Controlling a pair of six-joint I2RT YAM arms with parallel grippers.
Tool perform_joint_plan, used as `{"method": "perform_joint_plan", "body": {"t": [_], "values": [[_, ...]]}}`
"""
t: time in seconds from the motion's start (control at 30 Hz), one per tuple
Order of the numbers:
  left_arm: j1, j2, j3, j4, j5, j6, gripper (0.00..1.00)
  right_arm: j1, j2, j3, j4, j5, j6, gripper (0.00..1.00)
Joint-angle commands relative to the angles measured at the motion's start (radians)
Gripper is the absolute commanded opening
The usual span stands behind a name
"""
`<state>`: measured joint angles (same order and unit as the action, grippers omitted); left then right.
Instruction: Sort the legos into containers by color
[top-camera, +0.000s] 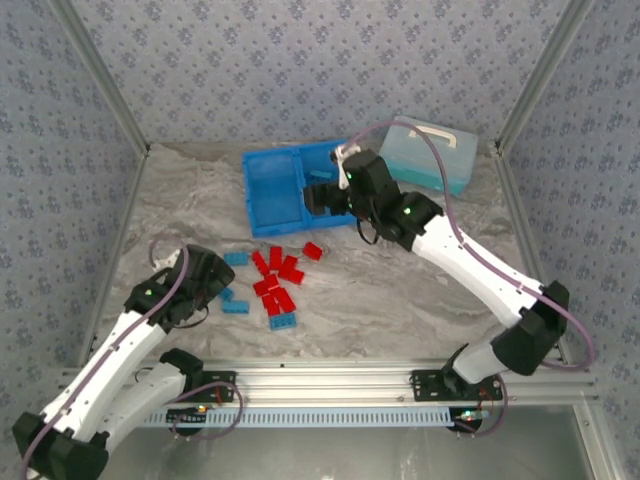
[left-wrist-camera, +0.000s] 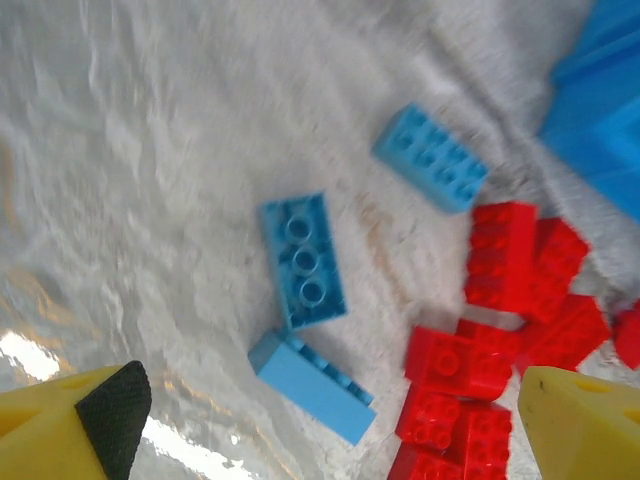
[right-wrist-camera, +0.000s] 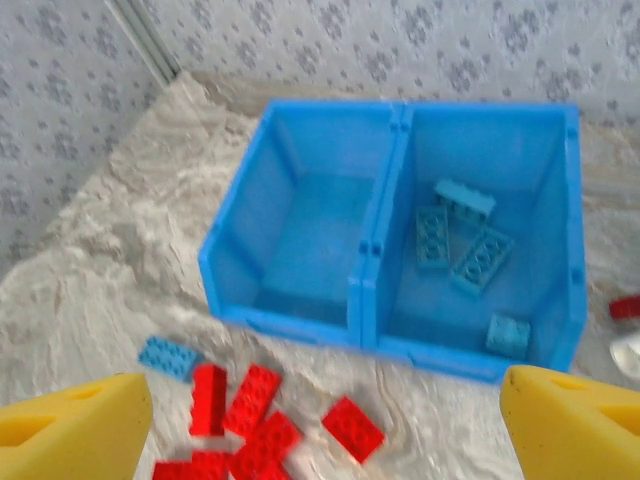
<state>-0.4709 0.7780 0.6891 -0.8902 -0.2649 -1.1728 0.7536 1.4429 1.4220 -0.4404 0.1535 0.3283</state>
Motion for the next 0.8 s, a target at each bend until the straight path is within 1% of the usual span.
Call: {"method": "perform_joint_plan", "body": {"t": [0.0,0.1,0.2,0.23,0.3,0.37,0.47,0.53,0.67,0.77], "values": [[0.003,0.021,-0.051,0.051,0.137,-0.216,0.97,0.009,-0.049,-0.100,-0.003,0.074,0.038,0.94],[0.002,0.051,-0.116,0.134,0.210,-0.307,0.96,0.032,-0.096,-0.177,-0.003,0.133,0.045,0.96],[0.002,0.095,-0.149,0.203,0.224,-0.329,0.95,0.035,-0.125,-0.221,0.005,0.152,0.051,0.96],[0.002,0.112,-0.149,0.206,0.227,-0.330,0.95,0.037,-0.131,-0.255,0.003,0.157,0.053,0.97],[0.002,0.157,-0.145,0.206,0.233,-0.335,0.95,0.037,-0.144,-0.266,-0.008,0.165,0.054,0.97],[0.002,0.188,-0.147,0.206,0.227,-0.340,0.90,0.038,-0.158,-0.271,-0.013,0.176,0.048,0.97],[0.002,0.223,-0.170,0.264,0.213,-0.351,0.77,0.037,-0.173,-0.278,-0.020,0.196,0.046,0.97],[0.001,0.251,-0.166,0.262,0.210,-0.349,0.70,0.042,-0.183,-0.281,-0.032,0.211,0.043,0.97],[0.000,0.285,-0.172,0.273,0.199,-0.327,0.61,0.048,-0.196,-0.286,-0.049,0.231,0.036,0.98],[0.001,0.313,-0.188,0.294,0.212,-0.319,0.54,0.054,-0.206,-0.288,-0.055,0.239,0.035,0.98]]}}
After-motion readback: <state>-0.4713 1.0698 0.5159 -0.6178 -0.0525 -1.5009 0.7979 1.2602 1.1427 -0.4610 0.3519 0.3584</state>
